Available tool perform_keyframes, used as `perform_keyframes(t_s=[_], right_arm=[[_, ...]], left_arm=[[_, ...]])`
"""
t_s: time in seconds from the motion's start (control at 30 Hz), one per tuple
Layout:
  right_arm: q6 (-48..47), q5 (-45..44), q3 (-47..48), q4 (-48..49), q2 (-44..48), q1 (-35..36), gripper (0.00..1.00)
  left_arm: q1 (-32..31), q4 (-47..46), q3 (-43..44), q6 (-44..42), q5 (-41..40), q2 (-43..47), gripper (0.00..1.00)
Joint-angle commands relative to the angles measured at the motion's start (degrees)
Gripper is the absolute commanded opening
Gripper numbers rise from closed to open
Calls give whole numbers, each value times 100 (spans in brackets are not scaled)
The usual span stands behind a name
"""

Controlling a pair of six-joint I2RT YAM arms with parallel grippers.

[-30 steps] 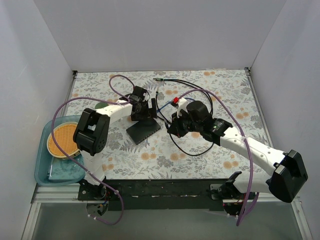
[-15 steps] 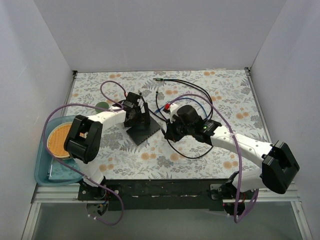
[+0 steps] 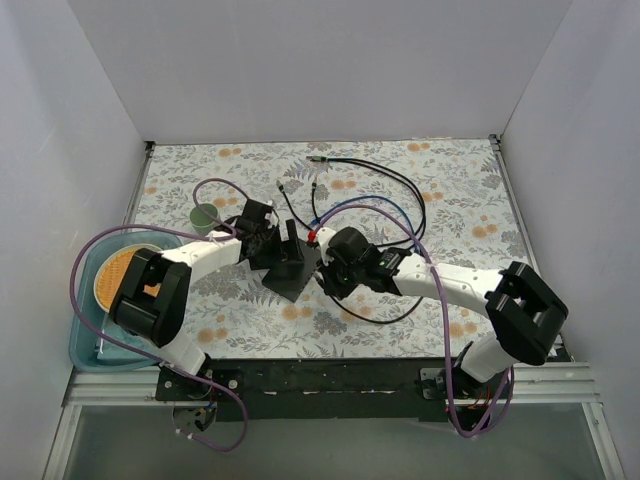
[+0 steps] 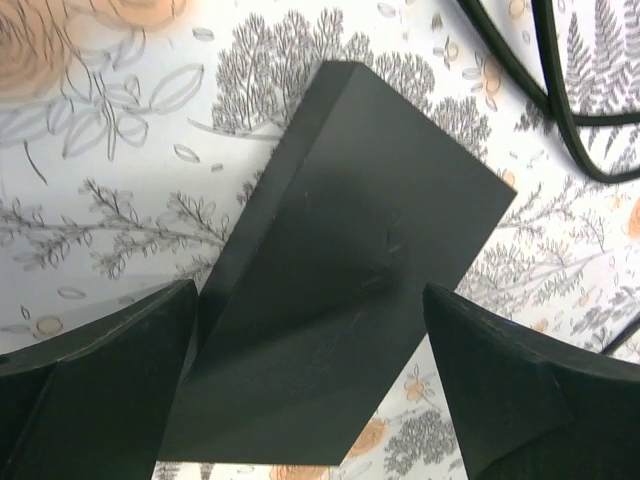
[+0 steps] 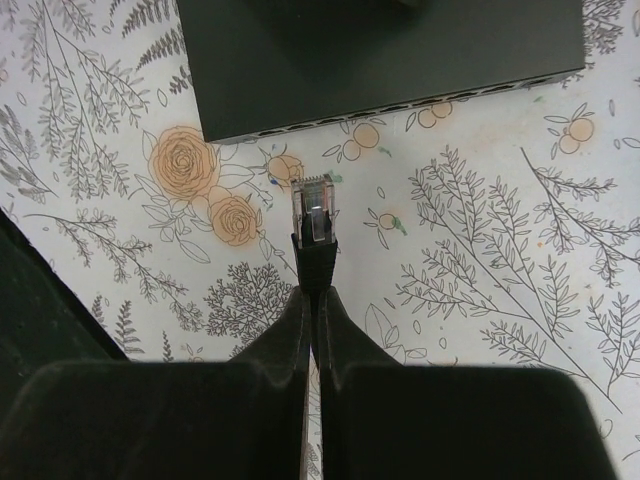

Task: Insert the plug into the switch port

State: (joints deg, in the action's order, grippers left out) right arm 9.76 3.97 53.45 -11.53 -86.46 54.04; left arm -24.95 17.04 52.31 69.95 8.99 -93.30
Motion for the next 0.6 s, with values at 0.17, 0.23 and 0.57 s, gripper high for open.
perform_keyframes(t_s=[0.17,0.23,0.57], right_arm=[[-632,-361,192,230,-302,229,1],[-721,-527,183,213,-328,300,1],[-1151,-880,552,-235,-697,598,1]], left_arm=[[51,28,-55,36,-12,655,98],[87,45,-37,36,32,655,98],[578,-165,-301,150,436,672,98]])
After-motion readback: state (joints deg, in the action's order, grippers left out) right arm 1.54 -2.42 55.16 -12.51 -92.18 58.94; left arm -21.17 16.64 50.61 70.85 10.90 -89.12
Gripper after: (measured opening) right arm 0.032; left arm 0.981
